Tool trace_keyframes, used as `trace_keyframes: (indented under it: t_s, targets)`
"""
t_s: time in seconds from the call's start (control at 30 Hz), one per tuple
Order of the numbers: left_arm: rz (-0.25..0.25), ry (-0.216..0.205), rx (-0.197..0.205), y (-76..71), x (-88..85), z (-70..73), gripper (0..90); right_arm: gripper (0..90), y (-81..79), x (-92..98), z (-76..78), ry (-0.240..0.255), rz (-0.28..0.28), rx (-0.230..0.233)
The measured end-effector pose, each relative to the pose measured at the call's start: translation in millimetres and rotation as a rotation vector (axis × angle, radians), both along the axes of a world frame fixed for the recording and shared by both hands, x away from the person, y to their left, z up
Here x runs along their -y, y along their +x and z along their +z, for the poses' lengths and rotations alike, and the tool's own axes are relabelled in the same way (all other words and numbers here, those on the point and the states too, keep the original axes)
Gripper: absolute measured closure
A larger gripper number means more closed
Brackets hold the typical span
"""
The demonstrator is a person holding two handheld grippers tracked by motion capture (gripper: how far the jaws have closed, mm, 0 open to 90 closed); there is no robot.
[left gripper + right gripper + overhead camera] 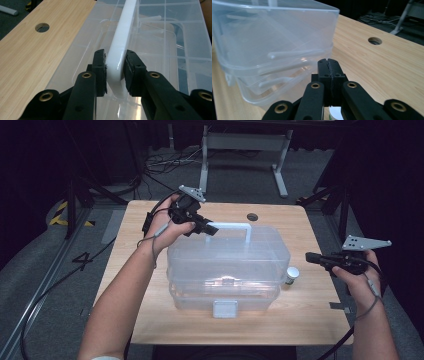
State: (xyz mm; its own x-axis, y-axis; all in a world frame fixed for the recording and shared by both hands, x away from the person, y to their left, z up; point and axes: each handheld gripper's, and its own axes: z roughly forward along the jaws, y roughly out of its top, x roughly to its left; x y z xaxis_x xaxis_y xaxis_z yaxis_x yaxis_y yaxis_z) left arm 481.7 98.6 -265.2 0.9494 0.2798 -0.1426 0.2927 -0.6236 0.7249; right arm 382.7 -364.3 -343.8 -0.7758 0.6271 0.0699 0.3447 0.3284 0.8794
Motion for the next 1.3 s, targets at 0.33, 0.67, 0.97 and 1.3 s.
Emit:
trace_keyframes:
  t_s: [0.33, 0.67, 0.97, 1.3]
  targets:
    - [-0.002, 0.004, -0.023, 6.1, 0.1, 2.3, 72.8, 90.0, -5.4, -7.2, -2.1, -0.01, 0.096, 0.005]
    - [0.015, -0.017, -0.053, 18.4, -1.3, 4.0, 72.4, 90.0, -8.8, -12.7, -5.5, -0.039, 0.123, 0.011]
    - [0.034, -0.018, -0.074, 26.7, -1.4, 6.0, 71.9, 90.0, -10.8, -20.5, -7.2, -0.048, 0.171, 0.01]
    - [0.037, -0.022, -0.086, 30.2, -1.5, 6.1, 71.7, 90.0, -11.6, -34.1, -10.4, -0.031, 0.256, 0.016]
